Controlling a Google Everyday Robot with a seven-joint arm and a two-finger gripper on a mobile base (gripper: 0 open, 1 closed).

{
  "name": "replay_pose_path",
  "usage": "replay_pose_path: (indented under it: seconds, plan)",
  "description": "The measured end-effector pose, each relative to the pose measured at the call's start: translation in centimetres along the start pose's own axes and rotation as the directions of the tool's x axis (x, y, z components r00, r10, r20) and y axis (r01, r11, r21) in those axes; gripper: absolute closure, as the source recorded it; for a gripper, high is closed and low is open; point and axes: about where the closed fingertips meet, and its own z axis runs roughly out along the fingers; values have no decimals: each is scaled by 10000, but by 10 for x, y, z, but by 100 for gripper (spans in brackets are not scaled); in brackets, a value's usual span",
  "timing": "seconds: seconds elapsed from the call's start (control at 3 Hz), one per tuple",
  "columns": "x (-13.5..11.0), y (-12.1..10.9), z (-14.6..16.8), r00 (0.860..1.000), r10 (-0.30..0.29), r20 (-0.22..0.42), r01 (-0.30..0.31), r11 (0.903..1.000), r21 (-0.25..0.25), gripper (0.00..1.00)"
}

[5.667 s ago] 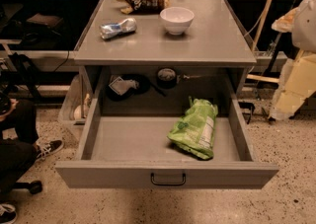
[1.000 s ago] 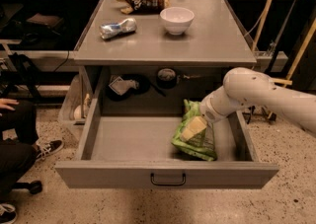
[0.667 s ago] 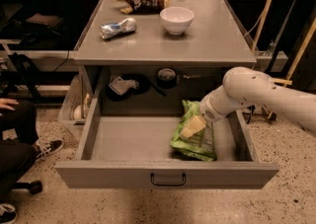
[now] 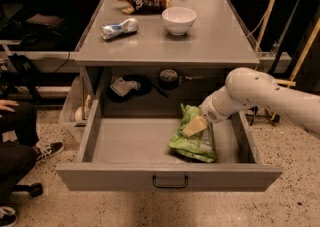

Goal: Pick green rice chip bag from top drawer and place on counter

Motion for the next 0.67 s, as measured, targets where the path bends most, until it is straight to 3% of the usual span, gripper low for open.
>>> replay_pose_path:
  seconds: [0.33,0.67]
  plan:
    - [-2,0,-3,10000,24,29,-24,10000,18,82]
    - [-19,-15,-54,9926,139,1210,-217,9977,636,100]
